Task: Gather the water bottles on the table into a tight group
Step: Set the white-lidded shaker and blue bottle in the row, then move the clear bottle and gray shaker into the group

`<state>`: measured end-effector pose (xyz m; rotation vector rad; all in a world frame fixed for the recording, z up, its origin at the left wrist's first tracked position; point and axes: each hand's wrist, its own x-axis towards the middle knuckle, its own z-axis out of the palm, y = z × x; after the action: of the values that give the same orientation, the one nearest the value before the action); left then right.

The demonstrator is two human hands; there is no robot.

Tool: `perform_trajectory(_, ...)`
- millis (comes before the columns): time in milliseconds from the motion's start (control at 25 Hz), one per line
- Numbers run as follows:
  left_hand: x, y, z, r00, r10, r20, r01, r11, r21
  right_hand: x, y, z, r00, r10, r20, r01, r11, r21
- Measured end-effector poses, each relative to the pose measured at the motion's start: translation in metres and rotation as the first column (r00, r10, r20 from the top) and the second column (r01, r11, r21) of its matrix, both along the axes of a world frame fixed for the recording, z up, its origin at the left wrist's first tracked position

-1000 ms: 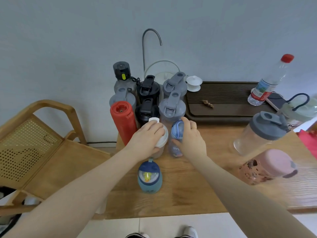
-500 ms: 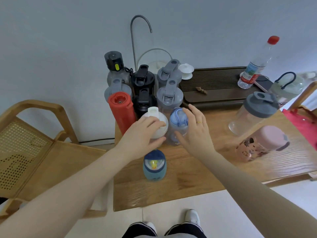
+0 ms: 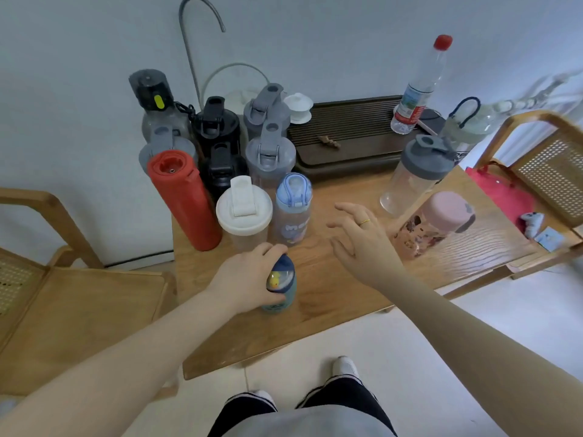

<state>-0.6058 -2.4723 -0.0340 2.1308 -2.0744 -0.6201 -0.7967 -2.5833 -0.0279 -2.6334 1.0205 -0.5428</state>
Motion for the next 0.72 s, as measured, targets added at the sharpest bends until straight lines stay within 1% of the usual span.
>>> perform_trajectory(80,-0.023,-0.014,0.001,0.999,-0.046,-0.007,0.045,0.999,-0.014,-0.022,-0.012,0.009,0.999,-0.039,-0.023,0.037,0.997,-0.068)
perform_trajectory(120,-0.038,-0.023,0.001,0.998,-0.069,-0.001,0.069,0.997,-0.027,-0.034,-0.021,0.014,0.996,-0.091,-0.023,0.088,0.99,-0.107)
perform_trajectory(200,-0.066,-0.046,-0.001,0.996,-0.093,0.014,0.094,0.994,-0.054,-0.061,-0.044,0.023,0.965,-0.261,-0.011,0.258,0.957,-0.132)
perform_trajectory(280,-0.09,-0.073,-0.002,0.997,-0.076,0.03,0.078,0.995,-0.063,-0.088,-0.066,0.029,0.892,-0.451,-0.039,0.448,0.891,-0.072)
perform_trajectory(320,-0.098,-0.086,-0.001,0.998,-0.054,0.044,0.056,0.996,-0.067,-0.098,-0.075,0.029,0.859,-0.506,-0.08,0.506,0.862,-0.023)
perform_trajectory(360,-0.104,-0.098,0.0,0.997,-0.029,0.068,0.034,0.997,-0.074,-0.107,-0.083,0.029,0.841,-0.522,-0.14,0.532,0.846,0.036)
perform_trajectory(400,-0.11,-0.111,0.001,0.994,-0.006,0.106,0.015,0.996,-0.087,-0.114,-0.091,0.029,0.838,-0.5,-0.217,0.529,0.843,0.098)
perform_trajectory(440,-0.114,-0.124,0.003,0.987,0.015,0.16,0.002,0.994,-0.107,-0.119,-0.097,0.028,0.848,-0.44,-0.296,0.496,0.855,0.15)
perform_trajectory(480,-0.116,-0.137,0.005,0.975,0.036,0.22,-0.008,0.992,-0.128,-0.121,-0.103,0.028,0.864,-0.354,-0.358,0.434,0.885,0.172)
perform_trajectory(520,-0.116,-0.15,0.007,0.961,0.057,0.27,-0.019,0.99,-0.141,-0.121,-0.107,0.028,0.879,-0.267,-0.395,0.353,0.922,0.162)
perform_trajectory(600,-0.113,-0.174,0.011,0.939,0.098,0.331,-0.052,0.988,-0.147,-0.115,-0.116,0.028,0.901,-0.154,-0.405,0.213,0.971,0.106)
perform_trajectory(720,-0.101,-0.202,0.018,0.926,0.163,0.341,-0.127,0.984,-0.126,-0.102,-0.125,0.027,0.929,-0.109,-0.355,0.146,0.986,0.079)
